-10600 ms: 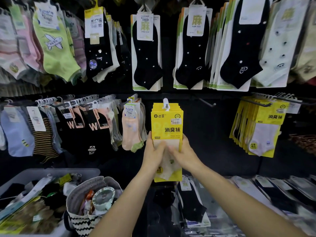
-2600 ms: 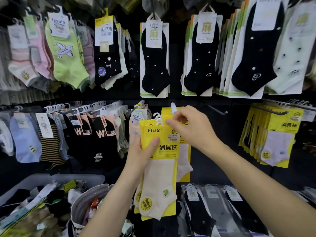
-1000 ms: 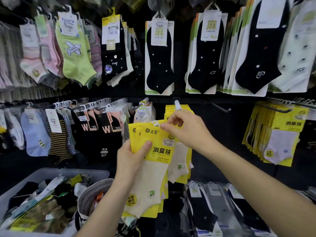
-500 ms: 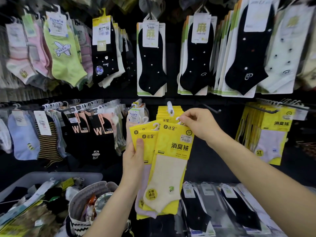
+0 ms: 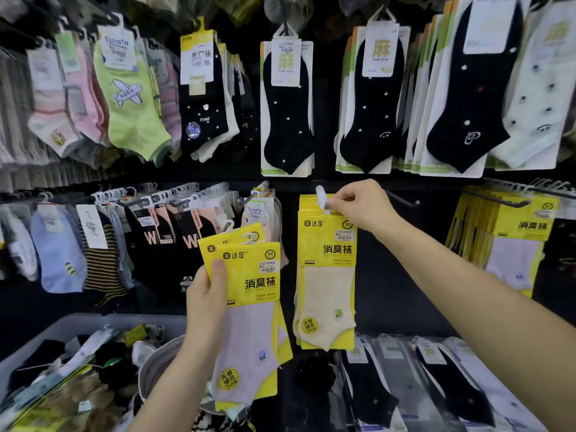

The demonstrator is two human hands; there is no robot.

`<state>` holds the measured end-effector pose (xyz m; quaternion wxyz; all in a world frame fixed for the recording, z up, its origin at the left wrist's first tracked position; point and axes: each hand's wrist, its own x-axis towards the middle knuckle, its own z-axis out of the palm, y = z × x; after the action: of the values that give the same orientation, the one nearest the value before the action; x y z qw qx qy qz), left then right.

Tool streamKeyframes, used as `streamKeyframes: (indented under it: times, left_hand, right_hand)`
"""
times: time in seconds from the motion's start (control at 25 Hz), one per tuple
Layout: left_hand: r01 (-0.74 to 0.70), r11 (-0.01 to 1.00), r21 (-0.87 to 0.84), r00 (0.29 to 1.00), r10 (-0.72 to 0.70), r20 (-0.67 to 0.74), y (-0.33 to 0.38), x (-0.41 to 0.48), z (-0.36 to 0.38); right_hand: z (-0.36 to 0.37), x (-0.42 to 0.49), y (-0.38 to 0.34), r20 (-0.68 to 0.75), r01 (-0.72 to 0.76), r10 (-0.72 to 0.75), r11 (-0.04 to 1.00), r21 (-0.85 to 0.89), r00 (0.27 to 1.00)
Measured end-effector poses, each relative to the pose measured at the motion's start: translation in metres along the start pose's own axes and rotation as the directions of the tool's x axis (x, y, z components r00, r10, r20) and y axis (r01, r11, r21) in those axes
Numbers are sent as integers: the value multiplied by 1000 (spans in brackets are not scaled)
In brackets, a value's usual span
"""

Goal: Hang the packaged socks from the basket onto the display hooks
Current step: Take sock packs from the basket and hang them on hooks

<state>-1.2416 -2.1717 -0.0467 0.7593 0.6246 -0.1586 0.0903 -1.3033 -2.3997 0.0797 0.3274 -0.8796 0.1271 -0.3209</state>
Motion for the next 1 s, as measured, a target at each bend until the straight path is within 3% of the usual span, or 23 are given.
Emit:
streamKeyframes:
  times: [0.08, 0.2, 0.24, 0.32, 0.4, 0.68, 1.0]
  left_hand:
    - [-18, 1000, -10, 1000, 18, 13, 5, -4, 5]
    - [-25, 999, -45, 998, 28, 65, 12, -12, 18]
    - [-29, 998, -60, 996, 34, 88, 13, -14, 25]
    - [-41, 997, -70, 991, 49, 124, 16, -19, 38]
    - [-72, 994, -81, 985, 84, 152, 18, -22, 52]
    - [-166, 983, -72, 947, 180, 268, 24, -34, 80]
    - [-15, 999, -37, 999, 17, 48, -6, -7, 37]
  right_hand:
    - [-3, -3, -1, -41, 16, -18, 999, -48, 999]
    - [-7, -22, -9, -242, 209, -216, 976, -56, 946]
    - [-6, -31, -13, -221, 275, -282, 959, -61, 934]
    - [0, -51, -19, -36, 323, -330, 937, -132, 943]
    - [4, -62, -17, 92, 306, -294, 935, -179, 952]
    - [-8, -60, 5, 56, 174, -172, 984, -37, 984]
    - [-18, -16, 2, -47, 59, -64, 993, -105, 997]
